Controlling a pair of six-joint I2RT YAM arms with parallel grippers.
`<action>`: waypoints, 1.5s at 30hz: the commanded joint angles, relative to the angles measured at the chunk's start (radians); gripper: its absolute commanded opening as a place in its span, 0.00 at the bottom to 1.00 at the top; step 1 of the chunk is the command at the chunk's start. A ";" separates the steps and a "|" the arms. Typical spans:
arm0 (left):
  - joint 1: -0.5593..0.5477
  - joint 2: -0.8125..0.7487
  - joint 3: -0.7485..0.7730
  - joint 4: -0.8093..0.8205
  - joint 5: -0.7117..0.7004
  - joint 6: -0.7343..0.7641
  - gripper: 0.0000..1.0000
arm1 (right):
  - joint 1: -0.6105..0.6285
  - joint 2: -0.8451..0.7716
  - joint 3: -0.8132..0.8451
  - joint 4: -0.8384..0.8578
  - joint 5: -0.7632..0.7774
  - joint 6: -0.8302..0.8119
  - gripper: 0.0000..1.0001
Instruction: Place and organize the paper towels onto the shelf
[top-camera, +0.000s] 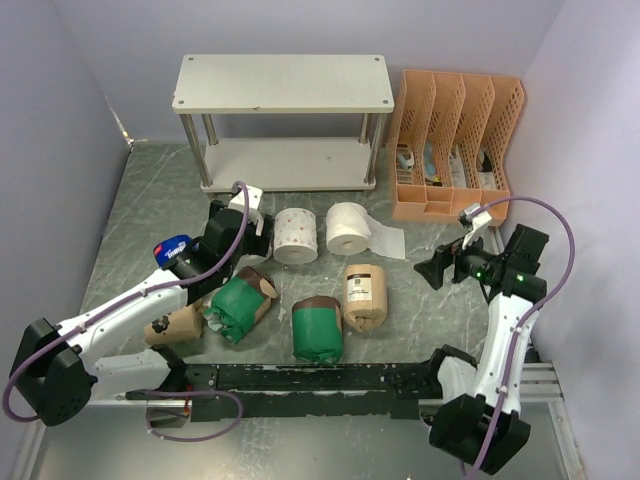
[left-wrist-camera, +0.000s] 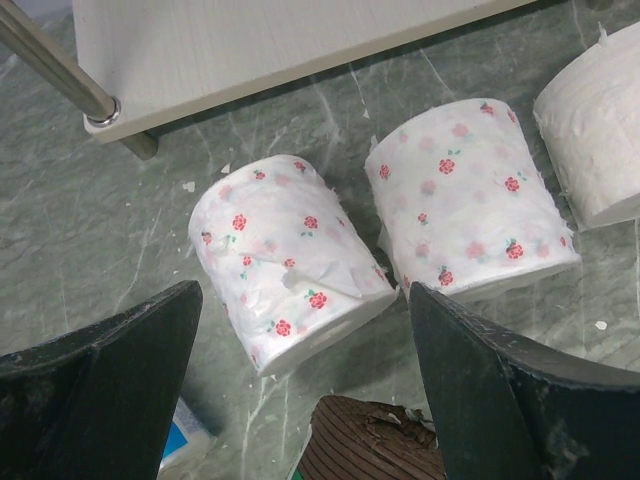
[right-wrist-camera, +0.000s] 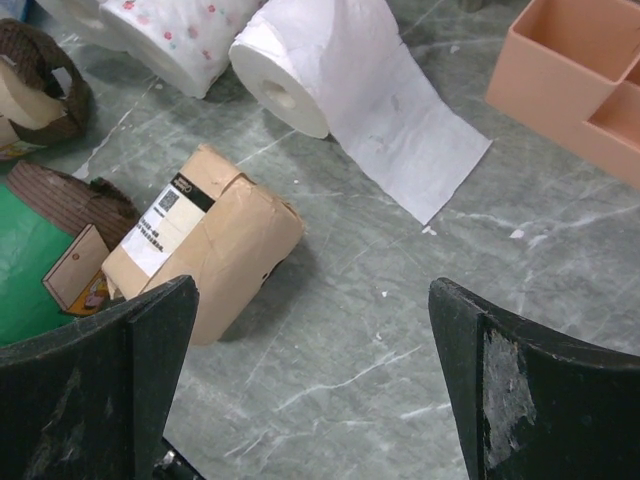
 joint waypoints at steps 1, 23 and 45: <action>0.004 -0.023 0.010 0.030 -0.038 0.030 0.96 | 0.008 0.106 0.052 -0.109 -0.056 -0.142 1.00; 0.024 0.055 -0.005 0.053 -0.091 0.072 0.96 | 0.636 0.427 0.309 0.293 0.557 0.003 0.93; 0.054 0.059 0.087 -0.039 -0.360 -0.064 0.96 | 0.849 0.806 0.378 0.383 0.798 0.031 0.93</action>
